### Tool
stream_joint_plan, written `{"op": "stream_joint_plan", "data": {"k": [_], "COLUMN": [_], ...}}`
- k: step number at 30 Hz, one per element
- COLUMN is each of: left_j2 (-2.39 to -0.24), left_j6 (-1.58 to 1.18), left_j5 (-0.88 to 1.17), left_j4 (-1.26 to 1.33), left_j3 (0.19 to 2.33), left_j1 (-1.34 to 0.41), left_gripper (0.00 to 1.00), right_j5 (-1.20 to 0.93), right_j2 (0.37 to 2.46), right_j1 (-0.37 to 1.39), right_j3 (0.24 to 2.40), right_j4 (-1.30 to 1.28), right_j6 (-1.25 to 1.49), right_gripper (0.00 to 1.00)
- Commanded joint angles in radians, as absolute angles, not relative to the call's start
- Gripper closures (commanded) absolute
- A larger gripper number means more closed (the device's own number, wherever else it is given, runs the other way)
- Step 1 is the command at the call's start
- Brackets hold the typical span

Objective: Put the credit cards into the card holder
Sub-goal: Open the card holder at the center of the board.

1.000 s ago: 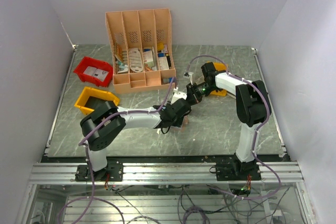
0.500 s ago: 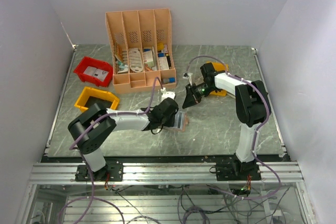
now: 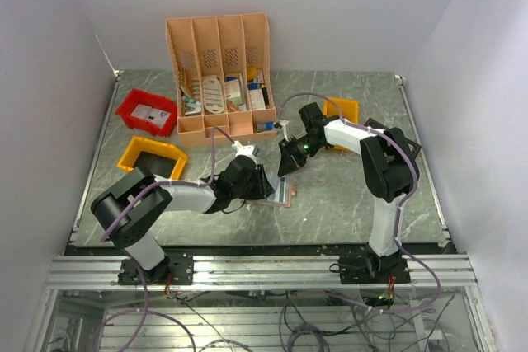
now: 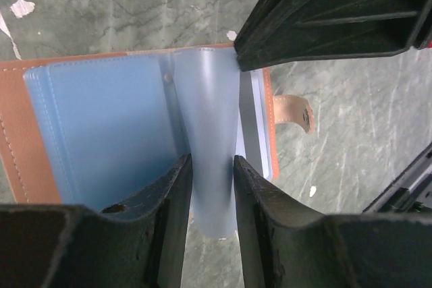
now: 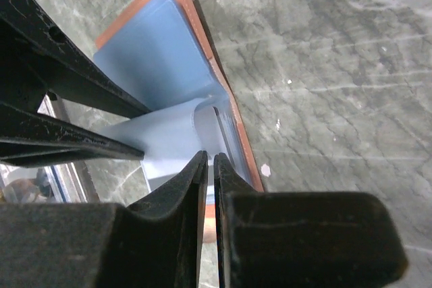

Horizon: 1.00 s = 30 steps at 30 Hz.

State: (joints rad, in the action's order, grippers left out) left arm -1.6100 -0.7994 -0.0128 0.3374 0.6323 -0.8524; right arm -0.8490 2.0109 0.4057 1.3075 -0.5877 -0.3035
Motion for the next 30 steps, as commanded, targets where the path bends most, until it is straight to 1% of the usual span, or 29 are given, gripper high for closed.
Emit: {"op": "stream_joint_plan", "data": {"k": [1, 5, 9, 13, 16, 20, 25, 30], "left_j2": [-1.589, -1.591, -1.597, -1.596, -1.588, -1.592, -1.600, -1.604], "left_j6": [-0.841, -0.844, -0.843, -0.835, -0.836, -0.844, -0.854, -0.856], "left_j5": [0.057, 0.058, 0.044, 0.018, 0.009, 0.025, 0.047, 0.055], "left_j4": [0.485, 0.483, 0.445, 0.402, 0.391, 0.420, 0.457, 0.468], "left_j3": [0.612, 0.605, 0.609, 0.616, 0.611, 0.600, 0.592, 0.590], "left_j1": [-0.838, -0.830, -0.825, -0.822, -0.819, -0.815, -0.813, -0.812], "left_gripper": [0.58, 0.60, 0.71, 0.75, 0.76, 0.75, 0.75, 0.75], "right_j5": [-0.848, -0.894, -0.998, -1.030, -1.007, -0.915, -0.851, -0.845], "right_j2": [2.047, 2.069, 2.071, 2.045, 2.026, 2.028, 2.057, 2.054], "right_j1": [0.422, 0.420, 0.413, 0.392, 0.376, 0.373, 0.381, 0.406], "right_j3": [1.315, 1.324, 1.328, 1.319, 1.307, 1.292, 1.295, 1.298], "right_j4": [-0.554, -0.563, -0.565, -0.552, -0.534, -0.506, -0.493, -0.490], "right_j6": [-0.267, -0.271, -0.267, -0.266, -0.261, -0.231, -0.203, -0.208], "right_gripper": [0.91, 0.91, 0.90, 0.87, 0.86, 0.84, 0.84, 0.87]}}
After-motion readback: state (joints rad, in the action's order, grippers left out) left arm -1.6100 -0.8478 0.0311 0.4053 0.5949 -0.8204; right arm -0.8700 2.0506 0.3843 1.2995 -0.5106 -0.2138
